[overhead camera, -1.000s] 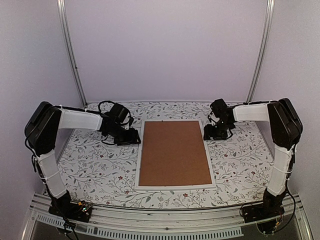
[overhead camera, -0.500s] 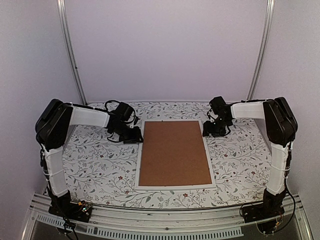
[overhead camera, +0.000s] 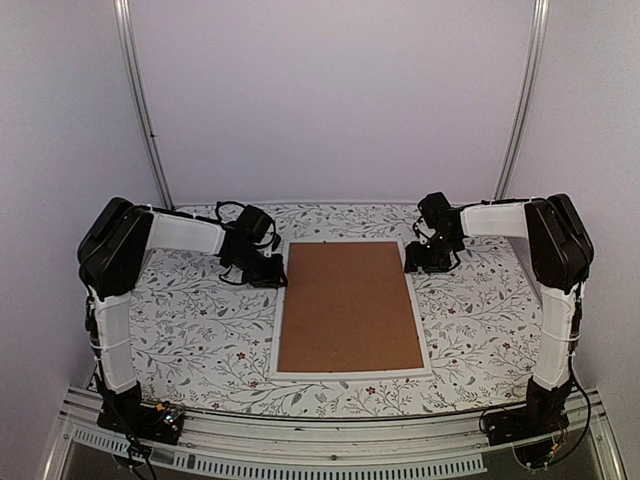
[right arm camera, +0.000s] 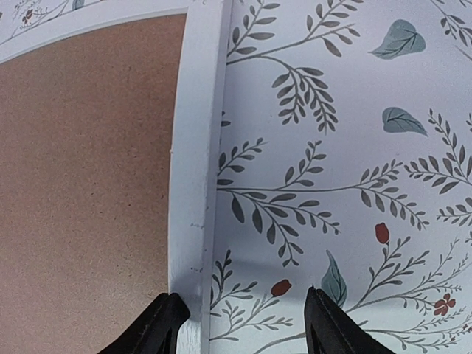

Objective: Put the photo into the frame
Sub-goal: Press the fastener onto the backboard.

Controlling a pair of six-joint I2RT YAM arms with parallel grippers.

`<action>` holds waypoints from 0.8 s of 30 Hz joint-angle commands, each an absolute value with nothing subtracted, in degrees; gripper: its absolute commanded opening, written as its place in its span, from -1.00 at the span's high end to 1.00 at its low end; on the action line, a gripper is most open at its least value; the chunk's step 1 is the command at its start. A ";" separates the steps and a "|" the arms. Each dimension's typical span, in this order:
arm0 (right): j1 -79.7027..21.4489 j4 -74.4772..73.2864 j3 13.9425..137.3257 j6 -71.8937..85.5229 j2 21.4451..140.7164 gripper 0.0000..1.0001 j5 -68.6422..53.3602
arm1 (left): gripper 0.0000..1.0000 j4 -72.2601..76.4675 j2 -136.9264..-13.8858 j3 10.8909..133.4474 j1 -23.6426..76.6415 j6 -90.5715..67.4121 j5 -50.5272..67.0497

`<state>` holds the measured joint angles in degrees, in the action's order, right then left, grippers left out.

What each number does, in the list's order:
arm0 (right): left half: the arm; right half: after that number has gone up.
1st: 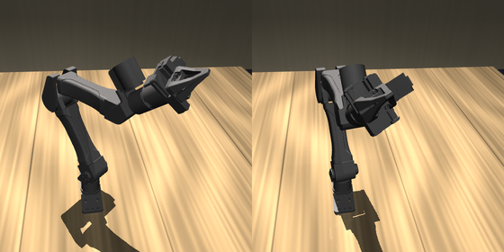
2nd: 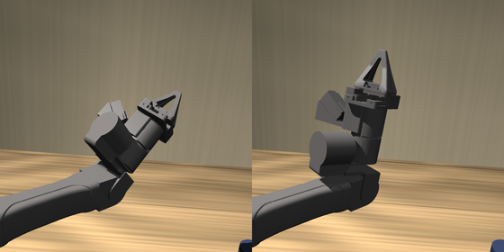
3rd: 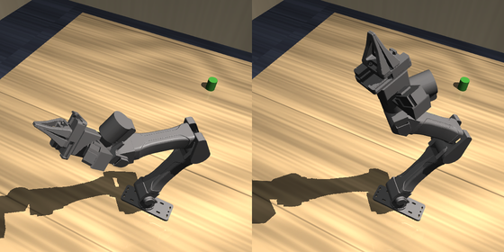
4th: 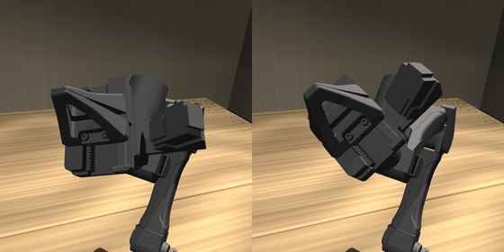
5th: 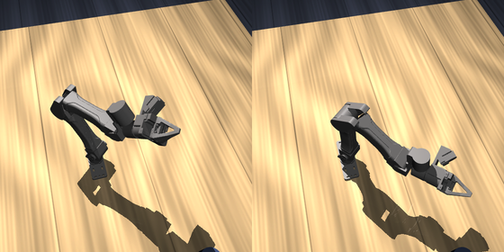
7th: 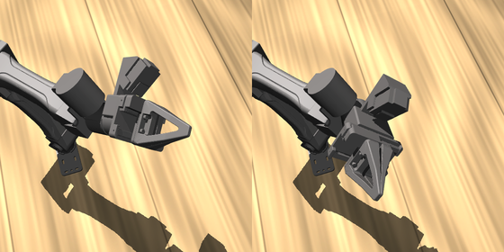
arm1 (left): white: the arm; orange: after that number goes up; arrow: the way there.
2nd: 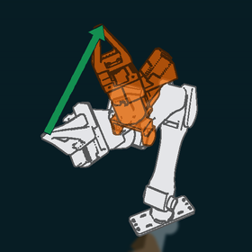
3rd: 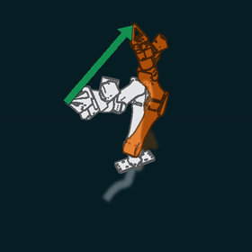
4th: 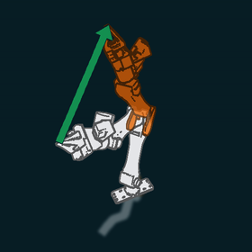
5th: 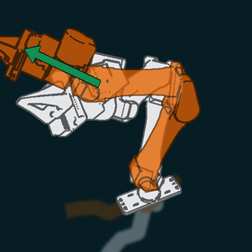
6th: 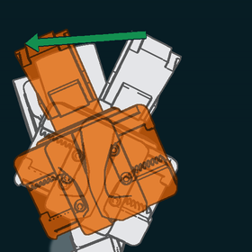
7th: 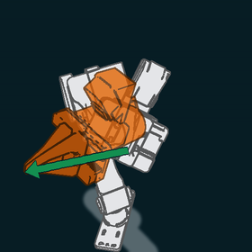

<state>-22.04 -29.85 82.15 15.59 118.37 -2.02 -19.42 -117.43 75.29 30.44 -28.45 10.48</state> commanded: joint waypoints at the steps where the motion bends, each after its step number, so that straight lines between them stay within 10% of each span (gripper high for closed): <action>1: -21.82 -30.24 83.28 15.28 120.23 -0.22 -0.39 | 0.50 -21.38 -119.24 77.07 31.85 -27.96 7.92; 24: -22.61 -31.66 82.89 15.73 121.14 -0.16 2.41 | 0.91 -19.95 -120.11 76.64 34.16 -31.60 6.17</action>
